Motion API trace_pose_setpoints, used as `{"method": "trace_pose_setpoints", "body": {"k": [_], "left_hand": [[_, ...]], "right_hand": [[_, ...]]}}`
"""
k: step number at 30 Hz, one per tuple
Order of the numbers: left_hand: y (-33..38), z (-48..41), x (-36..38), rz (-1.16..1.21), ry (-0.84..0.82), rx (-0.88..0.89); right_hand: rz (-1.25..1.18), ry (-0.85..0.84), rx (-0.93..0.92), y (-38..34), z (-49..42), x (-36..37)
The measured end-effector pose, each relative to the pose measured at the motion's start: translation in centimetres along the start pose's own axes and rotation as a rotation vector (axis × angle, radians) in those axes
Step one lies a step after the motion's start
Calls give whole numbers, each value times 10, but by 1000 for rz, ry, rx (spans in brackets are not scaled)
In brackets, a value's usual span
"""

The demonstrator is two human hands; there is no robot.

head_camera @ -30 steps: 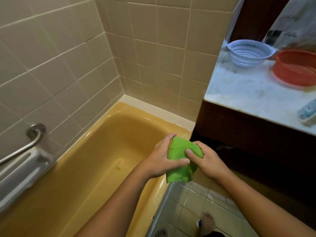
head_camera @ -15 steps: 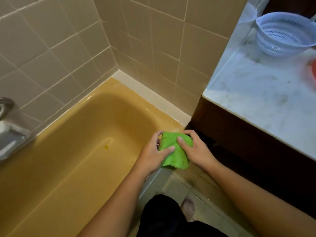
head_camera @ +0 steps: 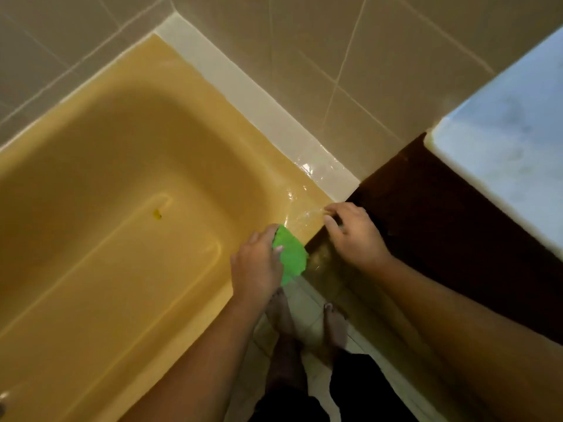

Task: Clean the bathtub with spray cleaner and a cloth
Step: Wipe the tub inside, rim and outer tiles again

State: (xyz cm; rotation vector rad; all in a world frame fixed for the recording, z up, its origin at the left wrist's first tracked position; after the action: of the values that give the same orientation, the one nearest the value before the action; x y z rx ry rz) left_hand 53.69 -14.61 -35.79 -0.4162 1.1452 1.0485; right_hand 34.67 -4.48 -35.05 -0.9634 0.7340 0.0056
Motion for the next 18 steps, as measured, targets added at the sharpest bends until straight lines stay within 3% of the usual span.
{"method": "trace_pose_setpoints", "body": {"k": [3, 6, 11, 18], "left_hand": [[8, 0, 16, -180, 178, -135], [22, -3, 45, -111, 251, -205], [33, -10, 76, -55, 437, -291], [72, -58, 70, -137, 525, -258]], "right_hand": [[258, -108, -180, 25, -41, 20], [442, -181, -313, 54, -62, 40], [378, -92, -525, 79, -73, 44], [311, 8, -667, 86, -70, 29]]}}
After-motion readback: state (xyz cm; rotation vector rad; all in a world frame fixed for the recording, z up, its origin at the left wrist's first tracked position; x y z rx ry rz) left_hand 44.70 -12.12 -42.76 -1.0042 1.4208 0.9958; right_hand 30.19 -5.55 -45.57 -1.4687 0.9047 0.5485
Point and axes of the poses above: each hand's wrist, its own z-axis away from the middle knuckle, its own x-axis out of the palm, y = z × x, the point moved 7 cm from there along -z, towards the middle knuckle, and after that the axes turned 14 degrees about -z, right-handed, at the moved point
